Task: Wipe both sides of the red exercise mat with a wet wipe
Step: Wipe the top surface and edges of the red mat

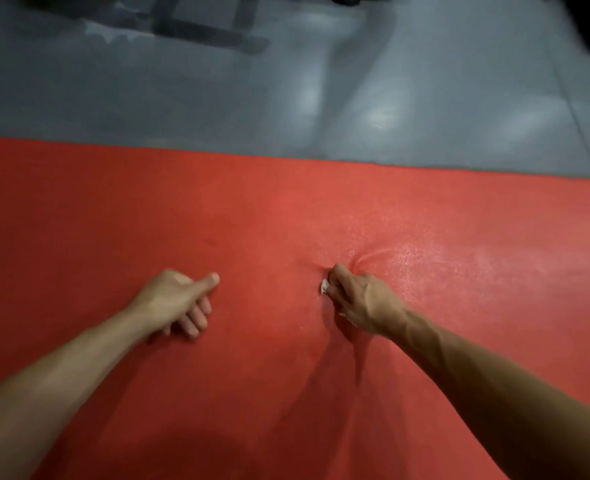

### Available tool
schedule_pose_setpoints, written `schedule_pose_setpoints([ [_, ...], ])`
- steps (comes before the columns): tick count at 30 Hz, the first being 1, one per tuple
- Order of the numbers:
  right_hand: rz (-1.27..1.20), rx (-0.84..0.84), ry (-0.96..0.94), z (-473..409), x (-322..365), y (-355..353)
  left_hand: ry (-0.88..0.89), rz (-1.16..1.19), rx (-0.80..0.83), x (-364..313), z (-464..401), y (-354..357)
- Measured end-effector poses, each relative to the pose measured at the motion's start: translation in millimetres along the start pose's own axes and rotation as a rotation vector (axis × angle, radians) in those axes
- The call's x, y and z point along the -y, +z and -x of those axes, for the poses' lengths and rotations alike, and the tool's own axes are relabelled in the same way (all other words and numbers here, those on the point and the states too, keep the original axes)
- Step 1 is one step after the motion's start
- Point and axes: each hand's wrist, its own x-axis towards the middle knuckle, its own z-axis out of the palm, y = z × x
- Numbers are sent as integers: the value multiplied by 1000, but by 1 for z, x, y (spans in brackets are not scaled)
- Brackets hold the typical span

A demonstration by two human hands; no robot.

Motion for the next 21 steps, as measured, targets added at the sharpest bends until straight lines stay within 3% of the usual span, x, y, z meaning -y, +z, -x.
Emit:
schedule_pose_setpoints([
  [6, 143, -329, 35, -4, 11, 20, -14, 56, -99, -12, -43, -27],
  [13, 192, -656, 465, -118, -47, -72, -68, 81, -27, -10, -58, -31],
  [17, 102, -624, 531, -185, -21, -83, -67, 106, -20, -7, -59, -32],
  [21, 94, -522, 258, -249, 76, -47, -68, 100, -18, -7, -59, -32],
])
